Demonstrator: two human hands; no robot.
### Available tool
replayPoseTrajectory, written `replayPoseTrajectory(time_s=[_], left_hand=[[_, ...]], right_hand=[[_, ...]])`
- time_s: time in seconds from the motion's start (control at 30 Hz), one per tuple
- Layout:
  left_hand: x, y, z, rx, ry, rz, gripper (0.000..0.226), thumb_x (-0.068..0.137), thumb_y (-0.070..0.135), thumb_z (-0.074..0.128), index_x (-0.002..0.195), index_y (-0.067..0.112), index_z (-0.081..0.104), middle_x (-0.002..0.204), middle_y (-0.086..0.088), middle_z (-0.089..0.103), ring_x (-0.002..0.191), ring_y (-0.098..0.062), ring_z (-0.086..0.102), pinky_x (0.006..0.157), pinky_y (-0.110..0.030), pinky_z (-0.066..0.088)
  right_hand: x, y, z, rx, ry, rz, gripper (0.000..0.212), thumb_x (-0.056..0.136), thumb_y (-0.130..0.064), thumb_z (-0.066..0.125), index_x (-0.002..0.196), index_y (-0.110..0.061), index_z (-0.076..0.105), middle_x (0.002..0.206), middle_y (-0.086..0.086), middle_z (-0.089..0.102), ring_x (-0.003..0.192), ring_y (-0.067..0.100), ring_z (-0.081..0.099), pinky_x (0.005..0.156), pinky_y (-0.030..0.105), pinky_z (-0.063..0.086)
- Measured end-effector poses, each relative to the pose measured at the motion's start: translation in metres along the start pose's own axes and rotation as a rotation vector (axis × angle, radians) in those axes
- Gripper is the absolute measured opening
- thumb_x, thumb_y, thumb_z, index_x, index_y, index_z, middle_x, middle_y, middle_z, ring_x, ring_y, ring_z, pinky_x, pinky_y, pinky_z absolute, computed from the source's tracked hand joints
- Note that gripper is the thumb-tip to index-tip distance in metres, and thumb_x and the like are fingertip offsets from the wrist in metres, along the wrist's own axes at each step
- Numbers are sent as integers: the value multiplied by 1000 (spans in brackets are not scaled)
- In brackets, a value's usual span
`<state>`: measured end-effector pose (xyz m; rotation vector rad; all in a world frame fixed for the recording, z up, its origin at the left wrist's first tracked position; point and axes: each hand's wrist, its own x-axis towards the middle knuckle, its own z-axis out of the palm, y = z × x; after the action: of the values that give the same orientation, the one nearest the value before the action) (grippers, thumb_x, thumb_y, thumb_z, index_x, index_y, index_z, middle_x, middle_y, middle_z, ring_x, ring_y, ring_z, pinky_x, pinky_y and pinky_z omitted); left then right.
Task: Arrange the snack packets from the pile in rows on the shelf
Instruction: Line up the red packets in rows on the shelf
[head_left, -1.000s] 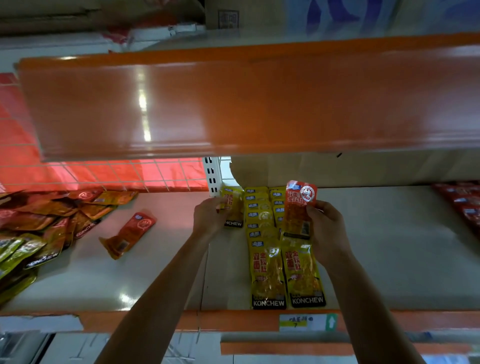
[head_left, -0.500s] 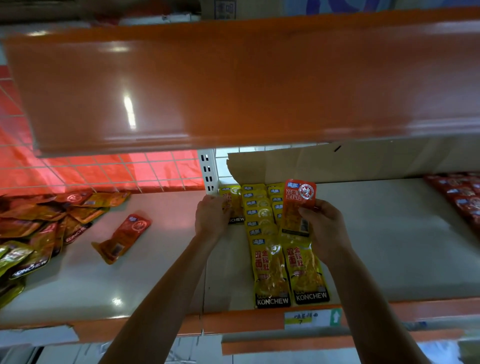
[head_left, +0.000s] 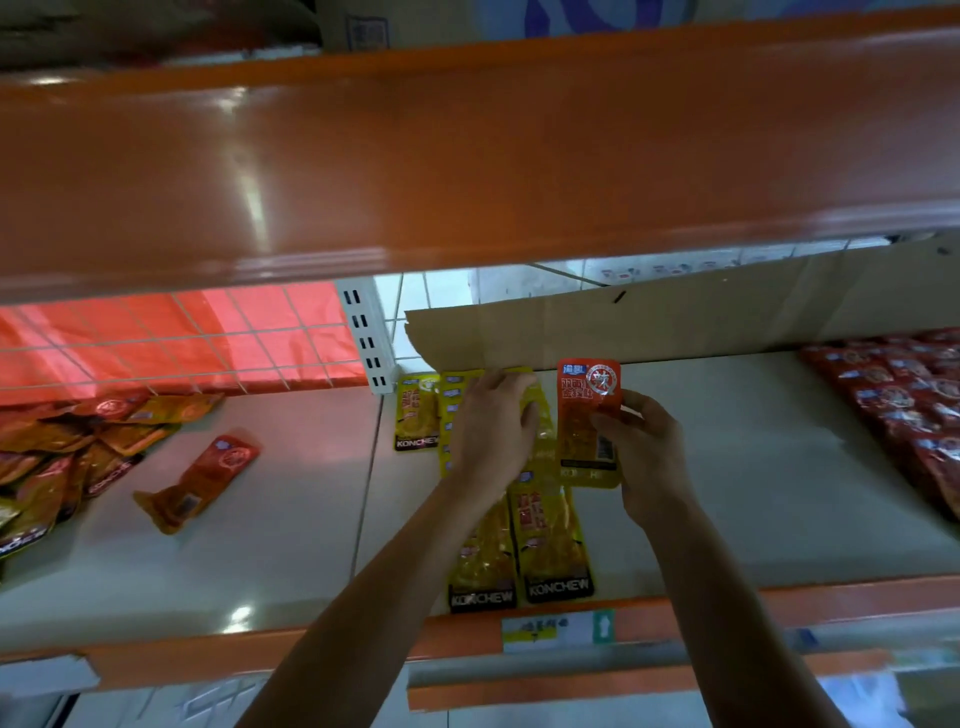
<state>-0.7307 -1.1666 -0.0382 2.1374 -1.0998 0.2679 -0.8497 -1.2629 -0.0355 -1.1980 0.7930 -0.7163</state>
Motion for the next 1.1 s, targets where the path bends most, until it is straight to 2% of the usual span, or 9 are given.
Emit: replayPoseTrajectory(time_s=[0.13, 0.23, 0.37, 0.43, 0.5, 0.7, 0.87, 0.97, 1.1], left_hand=[[0, 45, 33, -139, -54, 2, 24, 90, 18, 63, 112, 13, 69, 105, -5, 70, 98, -19, 63, 80, -29, 50], [-1, 80, 52, -301, -81, -49, 20, 94, 17, 58, 109, 15, 70, 103, 1, 71, 90, -8, 64, 77, -20, 51], [-1, 127, 77, -445, -160, -137, 20, 94, 20, 58, 111, 18, 69, 96, 13, 68, 80, 9, 60, 72, -1, 42], [-1, 148, 90, -508, -238, -163, 18, 94, 23, 60, 109, 19, 68, 92, 18, 66, 78, 13, 60, 72, -2, 44], [-1, 166, 105, -570, -292, -237, 19, 92, 28, 62, 110, 22, 66, 94, 15, 69, 80, 7, 64, 75, -11, 51], [4, 207, 144, -620, -371, -477, 43, 85, 39, 69, 121, 18, 57, 106, 3, 68, 91, -12, 67, 84, -36, 58], [2, 227, 160, -870, -460, -548, 36, 85, 16, 70, 120, 13, 60, 103, -6, 71, 89, -15, 70, 77, -26, 57], [3, 228, 175, -859, -378, -588, 46, 81, 16, 74, 123, 17, 56, 102, -8, 71, 91, -20, 70, 85, -38, 57], [15, 228, 192, -607, -264, -607, 59, 83, 23, 72, 134, 23, 42, 103, -2, 68, 90, -14, 65, 76, -27, 53]], right_hand=[[11, -10, -41, 40, -1, -22, 44, 88, 3, 57, 124, -19, 45, 103, 6, 61, 89, 23, 64, 75, 42, 55], [22, -16, -70, -2, 25, -66, 37, 90, -4, 58, 121, -21, 49, 110, 8, 61, 97, 27, 64, 80, 46, 55], [28, -26, -112, -79, -75, -97, 36, 91, -38, 60, 117, -13, 63, 96, 13, 65, 85, 31, 64, 64, 40, 56], [30, -31, -130, -73, -159, -92, 41, 88, -46, 60, 110, -12, 65, 93, 23, 64, 86, 41, 63, 75, 51, 56], [33, -35, -147, -57, -199, -94, 26, 95, -31, 55, 106, -10, 65, 99, 20, 68, 98, 36, 65, 90, 49, 52], [45, -49, -203, -58, -146, -27, 25, 101, -21, 43, 93, -18, 67, 83, 6, 72, 78, 21, 70, 65, 32, 55], [62, -52, -245, -205, -61, -115, 21, 97, -20, 51, 87, -10, 66, 80, 14, 67, 73, 27, 66, 68, 38, 54], [75, -50, -259, -287, -7, -167, 15, 95, -15, 53, 92, -10, 67, 74, 4, 66, 65, 18, 64, 60, 35, 54], [87, -52, -269, -495, 105, -223, 20, 93, -21, 54, 108, -15, 67, 89, -5, 67, 74, 5, 60, 53, 10, 40]])
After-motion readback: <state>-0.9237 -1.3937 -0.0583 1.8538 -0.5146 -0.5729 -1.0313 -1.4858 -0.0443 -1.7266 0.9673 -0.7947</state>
